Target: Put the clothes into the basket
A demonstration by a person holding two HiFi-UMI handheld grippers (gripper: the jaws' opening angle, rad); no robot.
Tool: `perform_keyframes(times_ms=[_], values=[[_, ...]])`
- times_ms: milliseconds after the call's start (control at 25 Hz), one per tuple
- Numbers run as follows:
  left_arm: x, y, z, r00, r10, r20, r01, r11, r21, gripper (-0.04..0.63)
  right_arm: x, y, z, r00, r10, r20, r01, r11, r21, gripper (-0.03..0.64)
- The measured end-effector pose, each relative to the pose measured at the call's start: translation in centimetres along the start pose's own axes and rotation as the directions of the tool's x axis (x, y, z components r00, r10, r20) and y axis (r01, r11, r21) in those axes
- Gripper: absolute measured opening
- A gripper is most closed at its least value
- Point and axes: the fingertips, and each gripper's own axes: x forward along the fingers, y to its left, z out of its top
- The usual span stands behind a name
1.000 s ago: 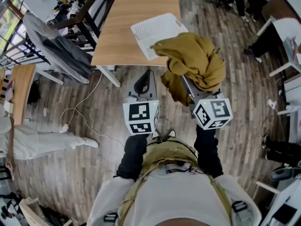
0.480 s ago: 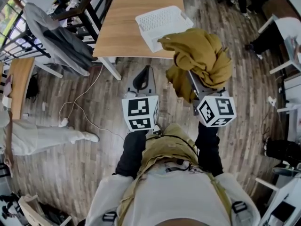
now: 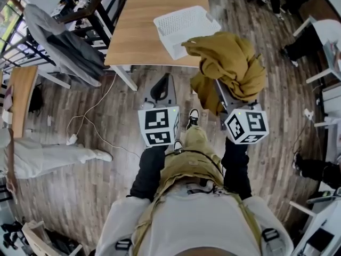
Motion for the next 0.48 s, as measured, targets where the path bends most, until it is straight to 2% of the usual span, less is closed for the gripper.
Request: perform_keyframes(times_ms=[200,480], values=[[2.5,2.6,0.6,0.996,0.088,0.008,-0.088,0.996,0.002,0.002,4.0,-1.3,-0.6,1.0,0.022,0.004,-0.022,0.999,0.027,0.365],[7.4,5.8,2.9,0.99,0.138,0.033,-0.139,0.99,0.013,0.0,10.5,-3.0,-0.1,0.998,0.051,0.032,-0.052,0.997,0.049,0.365]])
